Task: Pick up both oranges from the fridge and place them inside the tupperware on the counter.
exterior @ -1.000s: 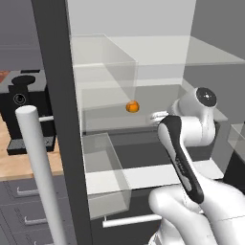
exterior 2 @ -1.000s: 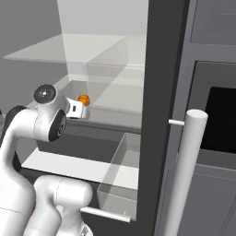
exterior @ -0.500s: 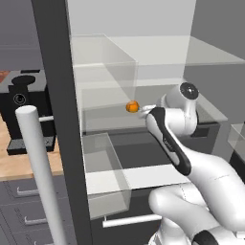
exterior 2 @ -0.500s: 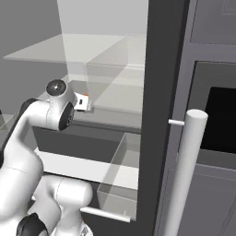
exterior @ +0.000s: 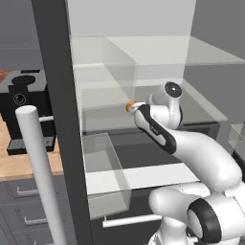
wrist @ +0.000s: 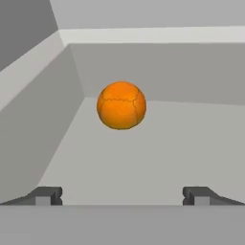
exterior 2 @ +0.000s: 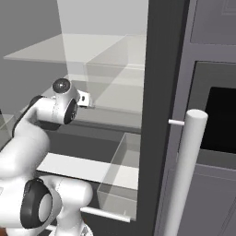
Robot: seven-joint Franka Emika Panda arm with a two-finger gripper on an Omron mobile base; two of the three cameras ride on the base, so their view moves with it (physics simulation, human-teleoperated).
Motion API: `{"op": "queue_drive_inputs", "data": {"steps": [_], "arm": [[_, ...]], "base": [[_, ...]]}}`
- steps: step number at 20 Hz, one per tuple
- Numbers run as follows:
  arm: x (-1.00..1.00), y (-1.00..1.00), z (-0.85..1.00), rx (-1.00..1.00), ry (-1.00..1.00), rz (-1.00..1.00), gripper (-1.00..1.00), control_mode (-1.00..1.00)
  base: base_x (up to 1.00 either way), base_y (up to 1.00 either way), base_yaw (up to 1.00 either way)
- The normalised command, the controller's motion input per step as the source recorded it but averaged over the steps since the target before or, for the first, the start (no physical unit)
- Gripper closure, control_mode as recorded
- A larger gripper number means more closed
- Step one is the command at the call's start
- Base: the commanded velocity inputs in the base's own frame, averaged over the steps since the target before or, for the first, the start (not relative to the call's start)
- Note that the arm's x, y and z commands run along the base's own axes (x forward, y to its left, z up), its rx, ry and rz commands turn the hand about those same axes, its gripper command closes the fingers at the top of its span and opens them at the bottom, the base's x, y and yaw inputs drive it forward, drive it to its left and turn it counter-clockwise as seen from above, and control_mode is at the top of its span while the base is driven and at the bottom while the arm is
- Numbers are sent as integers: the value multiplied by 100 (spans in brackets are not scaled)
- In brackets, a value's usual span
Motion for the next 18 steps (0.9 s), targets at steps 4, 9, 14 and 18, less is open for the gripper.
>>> {"op": "queue_drive_inputs", "data": {"steps": [4,9,14,18], "arm": [[55,5,-6,0,0,0,-100,-100],[49,4,-7,0,0,0,-100,-100],[46,5,-11,0,0,0,-100,-100],[44,7,-14,0,0,0,-100,-100]], "base": [[0,0,0],[0,0,0],[0,0,0],[0,0,0]]}}
